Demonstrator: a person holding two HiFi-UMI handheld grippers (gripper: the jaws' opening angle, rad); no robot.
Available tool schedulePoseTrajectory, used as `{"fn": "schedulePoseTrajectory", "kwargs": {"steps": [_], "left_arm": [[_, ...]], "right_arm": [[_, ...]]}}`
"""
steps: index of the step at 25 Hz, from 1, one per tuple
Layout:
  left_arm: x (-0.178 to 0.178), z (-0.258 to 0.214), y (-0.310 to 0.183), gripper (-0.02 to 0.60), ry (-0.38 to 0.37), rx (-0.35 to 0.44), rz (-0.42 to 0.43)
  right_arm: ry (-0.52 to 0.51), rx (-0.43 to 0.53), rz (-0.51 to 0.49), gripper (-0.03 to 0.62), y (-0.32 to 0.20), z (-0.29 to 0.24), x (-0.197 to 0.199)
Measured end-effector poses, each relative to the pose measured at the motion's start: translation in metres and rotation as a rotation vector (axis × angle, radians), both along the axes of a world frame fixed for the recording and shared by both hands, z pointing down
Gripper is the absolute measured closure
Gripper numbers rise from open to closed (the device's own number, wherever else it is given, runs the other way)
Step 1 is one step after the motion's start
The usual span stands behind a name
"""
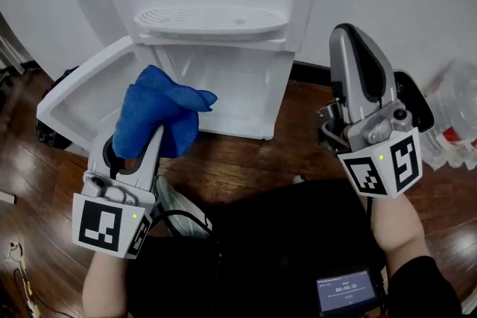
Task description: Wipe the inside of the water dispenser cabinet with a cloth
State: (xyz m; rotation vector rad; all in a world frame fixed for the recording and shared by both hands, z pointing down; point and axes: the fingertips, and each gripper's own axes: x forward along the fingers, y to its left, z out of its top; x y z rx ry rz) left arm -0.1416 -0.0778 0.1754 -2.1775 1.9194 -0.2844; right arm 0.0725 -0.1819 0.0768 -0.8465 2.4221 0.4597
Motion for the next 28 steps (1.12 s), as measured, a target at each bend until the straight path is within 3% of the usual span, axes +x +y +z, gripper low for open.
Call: {"fn": "schedulePoseTrajectory", "kwargs": {"steps": [2, 7, 9, 12, 28], "left_arm": [[-0.007, 0.004, 0.005, 0.457, 0.053, 0.032, 0.018], [-0.004, 0.03, 0.003, 0.457, 0.185, -0.033, 0.089], [0.002, 0.034, 0.003, 0.457, 0.181, -0.037, 0.101], [0.012, 0.037, 0.004, 0.456, 0.126, -0.033, 0.117], [0.025, 0.069, 0.003, 0.456, 0.065, -0.114, 0.146]], "right_arm": [[0.1, -0.045, -0.085, 0.58, 0.012, 0.024, -0.038], [0.37, -0.223, -0.242, 0.576, 0.019, 0.113, -0.113], [0.421, -0.237, -0.289, 0.576, 0.027, 0.129, -0.123], [0.448, -0.206, -0.302, 0.576, 0.033, 0.13, -0.125], [0.462, -0.214, -0.37, 0.576, 0.044, 0.134, -0.127]]}}
